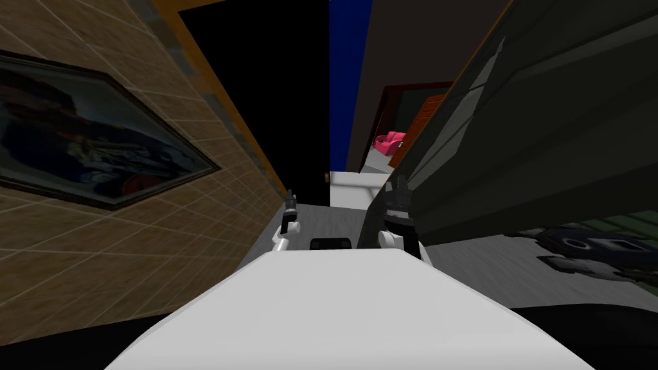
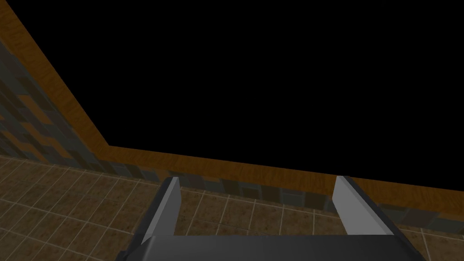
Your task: Pull the door open
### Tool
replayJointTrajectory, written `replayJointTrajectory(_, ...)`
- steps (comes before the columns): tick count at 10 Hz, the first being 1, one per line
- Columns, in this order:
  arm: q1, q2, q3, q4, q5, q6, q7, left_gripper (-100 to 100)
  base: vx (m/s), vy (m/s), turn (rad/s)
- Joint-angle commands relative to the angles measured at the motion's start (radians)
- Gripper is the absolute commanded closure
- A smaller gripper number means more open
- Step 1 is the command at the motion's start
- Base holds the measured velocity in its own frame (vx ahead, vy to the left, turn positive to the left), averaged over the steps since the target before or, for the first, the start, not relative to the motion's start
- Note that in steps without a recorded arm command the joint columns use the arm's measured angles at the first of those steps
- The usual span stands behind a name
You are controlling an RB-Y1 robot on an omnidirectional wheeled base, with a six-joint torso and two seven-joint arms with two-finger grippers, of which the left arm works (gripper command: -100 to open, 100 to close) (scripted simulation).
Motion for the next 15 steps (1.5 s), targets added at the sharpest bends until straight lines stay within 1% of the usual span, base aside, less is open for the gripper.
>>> replayJointTrajectory(1,-0.010,-0.004,0.002,0.030,0.003,-0.008,-0.007,-100,0.058,0.010,-0.054)
replayJointTrajectory(4,-0.054,-0.010,0.014,0.134,0.019,-0.038,-0.027,-100,0.074,0.019,-0.125)
replayJointTrajectory(5,-0.054,-0.010,0.014,0.137,0.019,-0.038,-0.027,-100,0.063,0.026,-0.035)
replayJointTrajectory(11,-0.139,-0.029,0.037,0.340,0.049,-0.096,-0.063,-100,0.084,0.031,-0.135)
replayJointTrajectory(14,-0.177,-0.042,0.048,0.425,0.063,-0.121,-0.080,-100,0.085,0.043,-0.146)
replayJointTrajectory(15,-0.189,-0.046,0.051,0.460,0.067,-0.130,-0.085,-100,0.089,0.041,-0.146)
